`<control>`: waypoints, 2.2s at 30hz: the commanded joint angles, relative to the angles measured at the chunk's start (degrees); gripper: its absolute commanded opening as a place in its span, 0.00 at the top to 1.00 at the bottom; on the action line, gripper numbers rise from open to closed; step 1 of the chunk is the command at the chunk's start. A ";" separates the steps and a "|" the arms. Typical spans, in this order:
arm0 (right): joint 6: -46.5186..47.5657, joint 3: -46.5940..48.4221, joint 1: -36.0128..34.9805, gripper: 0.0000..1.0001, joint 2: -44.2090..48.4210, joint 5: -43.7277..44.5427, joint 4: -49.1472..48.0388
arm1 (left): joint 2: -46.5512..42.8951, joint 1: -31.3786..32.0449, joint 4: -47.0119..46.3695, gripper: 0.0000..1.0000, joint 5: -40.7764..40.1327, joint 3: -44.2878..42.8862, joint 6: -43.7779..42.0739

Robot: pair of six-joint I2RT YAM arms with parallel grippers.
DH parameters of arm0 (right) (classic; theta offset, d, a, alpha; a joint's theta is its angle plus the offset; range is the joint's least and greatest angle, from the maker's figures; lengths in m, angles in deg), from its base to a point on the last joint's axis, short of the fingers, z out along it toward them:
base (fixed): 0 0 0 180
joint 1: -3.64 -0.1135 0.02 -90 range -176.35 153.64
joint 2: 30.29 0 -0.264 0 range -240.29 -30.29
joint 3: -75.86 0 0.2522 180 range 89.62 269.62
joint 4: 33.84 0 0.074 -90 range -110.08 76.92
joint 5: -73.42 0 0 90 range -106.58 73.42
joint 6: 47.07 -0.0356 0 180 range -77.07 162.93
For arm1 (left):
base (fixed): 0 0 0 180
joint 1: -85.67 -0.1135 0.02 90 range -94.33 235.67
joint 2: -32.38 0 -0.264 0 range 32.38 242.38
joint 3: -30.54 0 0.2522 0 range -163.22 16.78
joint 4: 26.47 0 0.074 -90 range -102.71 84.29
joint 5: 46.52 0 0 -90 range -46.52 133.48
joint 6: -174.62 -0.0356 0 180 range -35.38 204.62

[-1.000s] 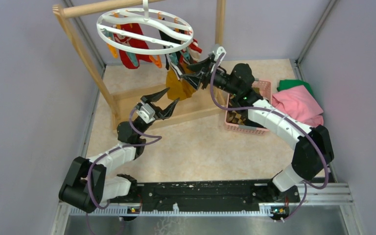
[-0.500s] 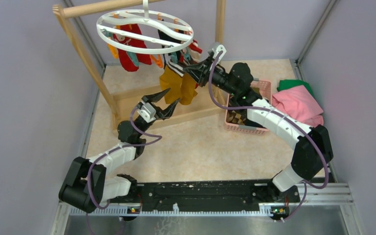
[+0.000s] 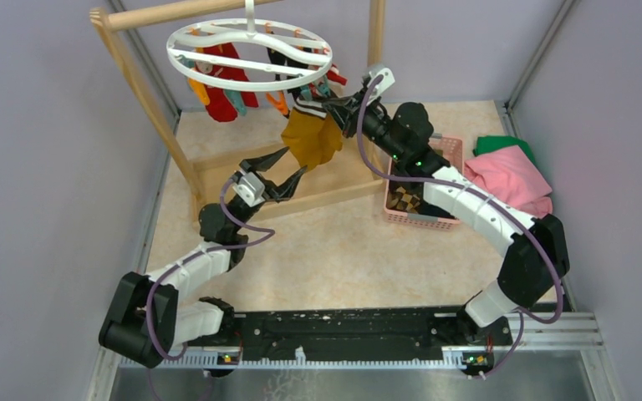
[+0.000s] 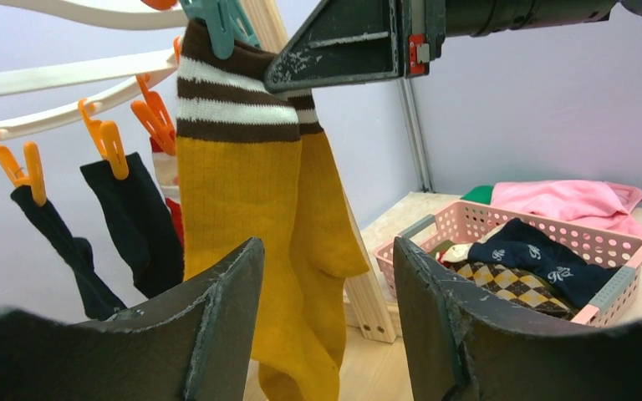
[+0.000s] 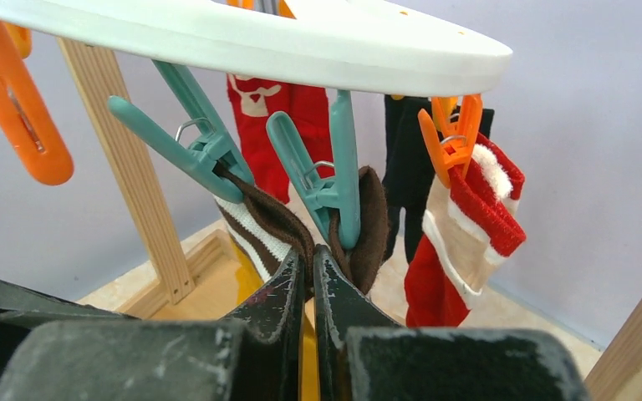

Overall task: Clip the socks to the hanger
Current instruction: Clamp the sock onto the hanger.

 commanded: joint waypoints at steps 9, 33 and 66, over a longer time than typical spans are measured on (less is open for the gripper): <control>3.18 0.56 0.52 0.75 5.31 0.75 0.22 | 0.75 -1.36 -2.66 0.36 3.19 -4.32 4.15; 7.30 2.15 5.42 0.59 4.78 -9.74 4.45 | 24.68 -6.98 -25.68 0.25 9.11 -20.77 21.15; 8.91 3.51 6.95 0.66 1.26 -15.60 4.22 | 30.86 -6.93 -26.39 0.25 9.26 -33.45 25.58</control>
